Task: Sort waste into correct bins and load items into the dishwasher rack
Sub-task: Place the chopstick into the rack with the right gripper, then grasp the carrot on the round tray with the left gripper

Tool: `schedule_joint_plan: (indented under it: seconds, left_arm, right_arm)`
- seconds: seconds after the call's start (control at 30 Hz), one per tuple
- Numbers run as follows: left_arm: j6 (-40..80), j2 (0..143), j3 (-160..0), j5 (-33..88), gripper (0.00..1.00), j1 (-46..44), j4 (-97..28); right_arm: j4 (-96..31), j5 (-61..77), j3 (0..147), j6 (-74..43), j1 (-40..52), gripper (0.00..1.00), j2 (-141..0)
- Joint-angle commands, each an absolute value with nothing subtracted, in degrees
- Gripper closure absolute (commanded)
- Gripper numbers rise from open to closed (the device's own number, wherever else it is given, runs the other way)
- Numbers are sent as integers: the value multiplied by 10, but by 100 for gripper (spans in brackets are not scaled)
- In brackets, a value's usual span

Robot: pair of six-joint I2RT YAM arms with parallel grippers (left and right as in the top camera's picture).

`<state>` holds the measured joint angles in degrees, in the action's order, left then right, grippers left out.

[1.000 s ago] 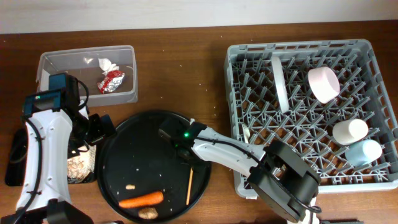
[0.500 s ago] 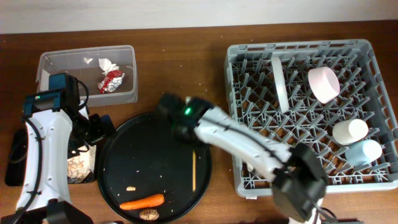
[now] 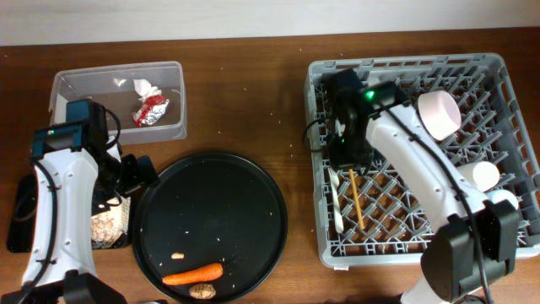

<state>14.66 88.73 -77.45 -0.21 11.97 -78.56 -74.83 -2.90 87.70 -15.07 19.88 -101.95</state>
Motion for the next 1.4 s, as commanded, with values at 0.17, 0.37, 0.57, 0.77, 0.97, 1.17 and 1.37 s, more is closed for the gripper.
schedule_joint_plan:
  seconds: [0.17, 0.37, 0.57, 0.77, 0.97, 1.17, 1.37]
  left_arm:
    - [154, 885, -771, 9, 1, 118, -785]
    - [158, 885, -771, 13, 1, 118, -784]
    - [158, 885, -771, 34, 1, 118, -787]
    - [230, 885, -747, 73, 1, 112, -807]
    - [365, 847, -683, 103, 1, 41, -784]
    - [505, 769, -567, 103, 1, -74, -764]
    - [596, 756, -466, 154, 1, -138, -722]
  right_arm:
    - [-695, 41, 817, -138, 202, 96, -1020]
    - [-683, 61, 817, -140, 202, 55, -1020]
    - [-696, 60, 818, -139, 202, 50, -1017]
    - [-727, 30, 846, -125, 190, 37, -931]
    - [-773, 25, 846, -83, 106, 12, -862]
    - [-808, 26, 845, -77, 37, 12, -866]
    - [-808, 26, 845, -77, 37, 12, -866]
